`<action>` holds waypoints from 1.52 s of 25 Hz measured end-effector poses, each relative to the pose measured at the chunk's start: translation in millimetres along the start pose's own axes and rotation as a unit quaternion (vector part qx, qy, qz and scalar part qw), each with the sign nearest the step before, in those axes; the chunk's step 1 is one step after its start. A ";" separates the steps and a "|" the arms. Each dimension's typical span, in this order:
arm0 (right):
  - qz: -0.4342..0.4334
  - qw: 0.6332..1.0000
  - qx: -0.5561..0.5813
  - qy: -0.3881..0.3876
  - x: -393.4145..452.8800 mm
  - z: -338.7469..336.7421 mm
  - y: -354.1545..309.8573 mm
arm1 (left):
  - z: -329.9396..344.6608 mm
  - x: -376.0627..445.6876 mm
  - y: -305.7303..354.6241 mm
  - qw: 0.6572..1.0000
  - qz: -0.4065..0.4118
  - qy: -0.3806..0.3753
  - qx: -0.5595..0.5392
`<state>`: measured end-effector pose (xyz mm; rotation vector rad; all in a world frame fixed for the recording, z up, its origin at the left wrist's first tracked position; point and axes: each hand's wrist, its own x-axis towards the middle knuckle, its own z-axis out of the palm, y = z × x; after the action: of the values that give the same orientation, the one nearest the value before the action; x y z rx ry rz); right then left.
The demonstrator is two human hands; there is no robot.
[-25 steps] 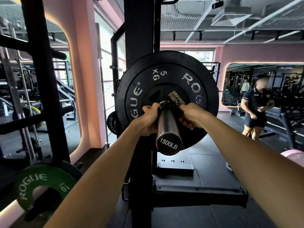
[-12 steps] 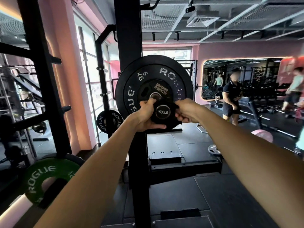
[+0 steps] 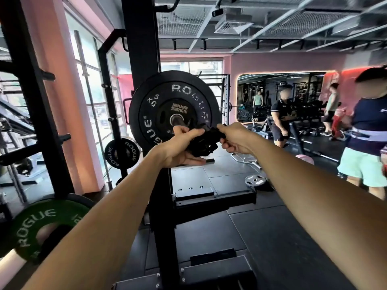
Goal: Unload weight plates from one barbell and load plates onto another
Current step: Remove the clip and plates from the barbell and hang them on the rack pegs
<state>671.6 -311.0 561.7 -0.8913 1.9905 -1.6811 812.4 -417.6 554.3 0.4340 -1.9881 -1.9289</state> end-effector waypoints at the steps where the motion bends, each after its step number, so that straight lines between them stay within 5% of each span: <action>1: 0.004 1.000 0.012 0.007 1.4 -12.2 4.8 | 8.8 5.5 -0.1 1.000 0.001 -0.009 0.029; 8: 0.065 0.994 0.083 0.038 25.9 -114.5 45.8 | 80.1 77.0 -14.2 0.990 0.073 -0.077 0.088; 19: 0.073 0.994 0.055 0.058 108.6 -204.5 116.3 | 164.3 202.0 -66.6 0.972 0.169 -0.022 0.161; 31: 0.160 0.981 0.034 0.105 322.0 -190.7 263.6 | 119.8 441.5 -202.1 0.973 0.085 -0.002 0.214; 38: 0.256 0.961 0.000 0.100 428.1 -178.8 375.0 | 97.1 564.2 -311.5 0.966 -0.019 -0.051 0.252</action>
<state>162.3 -442.5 280.1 -0.1710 2.1124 -1.5062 258.9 -590.0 256.5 0.5055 -2.5540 -1.4708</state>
